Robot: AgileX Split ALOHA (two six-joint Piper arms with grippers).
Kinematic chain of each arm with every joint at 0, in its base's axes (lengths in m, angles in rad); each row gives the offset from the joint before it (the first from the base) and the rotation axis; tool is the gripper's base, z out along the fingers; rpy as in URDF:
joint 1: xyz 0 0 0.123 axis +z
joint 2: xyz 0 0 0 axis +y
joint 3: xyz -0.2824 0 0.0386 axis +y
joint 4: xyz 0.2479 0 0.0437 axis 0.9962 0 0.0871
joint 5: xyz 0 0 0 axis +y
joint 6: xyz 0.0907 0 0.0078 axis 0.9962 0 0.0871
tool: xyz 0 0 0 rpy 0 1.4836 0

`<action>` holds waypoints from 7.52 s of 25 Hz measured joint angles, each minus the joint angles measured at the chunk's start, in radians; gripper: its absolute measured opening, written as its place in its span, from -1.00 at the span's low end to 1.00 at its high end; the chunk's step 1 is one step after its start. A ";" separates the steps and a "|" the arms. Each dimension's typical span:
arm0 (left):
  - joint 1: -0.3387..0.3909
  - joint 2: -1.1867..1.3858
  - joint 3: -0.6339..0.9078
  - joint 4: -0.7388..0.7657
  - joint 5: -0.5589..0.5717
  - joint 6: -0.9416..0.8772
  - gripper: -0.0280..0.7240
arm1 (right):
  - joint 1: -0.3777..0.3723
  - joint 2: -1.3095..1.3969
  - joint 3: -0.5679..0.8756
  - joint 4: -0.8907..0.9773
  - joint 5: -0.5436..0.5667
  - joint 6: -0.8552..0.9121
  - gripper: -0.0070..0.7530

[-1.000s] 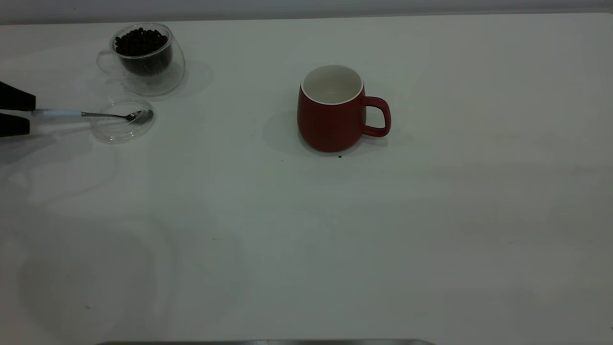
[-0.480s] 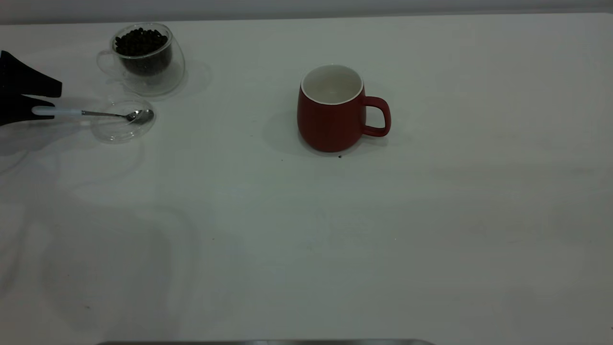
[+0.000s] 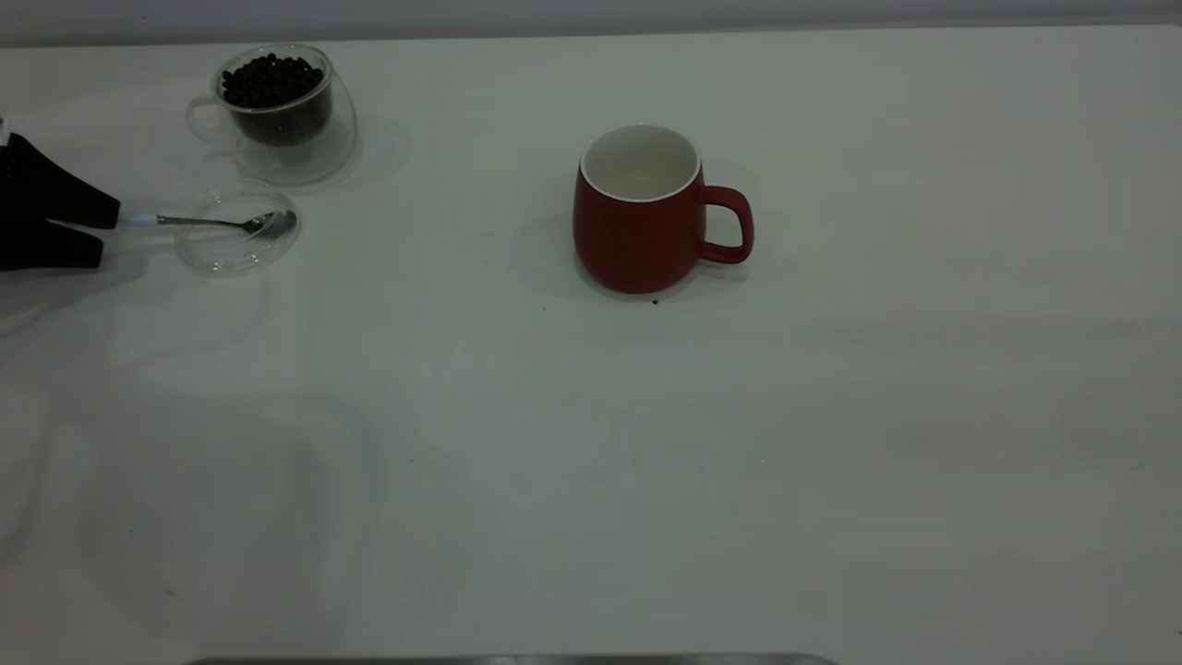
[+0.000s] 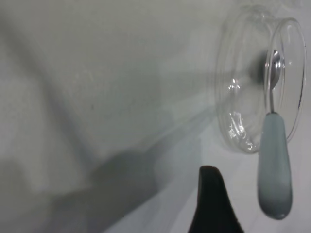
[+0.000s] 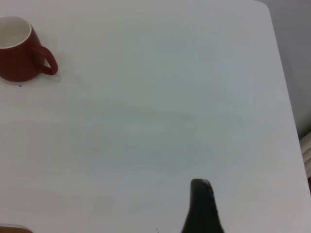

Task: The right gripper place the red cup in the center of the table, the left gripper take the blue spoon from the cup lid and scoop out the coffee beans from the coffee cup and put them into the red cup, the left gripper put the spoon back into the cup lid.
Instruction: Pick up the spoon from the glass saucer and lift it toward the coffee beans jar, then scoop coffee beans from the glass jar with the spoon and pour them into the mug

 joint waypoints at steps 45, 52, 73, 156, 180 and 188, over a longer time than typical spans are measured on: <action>0.002 0.003 -0.001 -0.085 0.086 0.024 -0.59 | 0.000 0.000 0.000 0.000 0.000 0.000 0.57; 0.037 0.003 -0.019 -0.085 0.086 -0.002 -0.59 | 0.000 0.000 0.000 0.000 0.000 0.000 0.57; 0.056 -0.107 -0.020 -0.023 0.095 -0.176 -0.60 | 0.000 0.000 0.000 0.000 0.000 0.000 0.57; -0.113 -0.098 -0.151 -0.063 -0.013 0.054 -0.60 | 0.000 0.000 0.000 0.000 0.000 0.000 0.57; -0.073 -0.097 -0.151 -0.157 0.017 -0.336 -0.60 | 0.000 0.000 0.000 0.000 0.000 0.000 0.57; -0.070 -0.097 -0.151 -0.157 0.048 -0.342 -0.60 | 0.000 0.000 0.000 0.000 0.000 0.000 0.57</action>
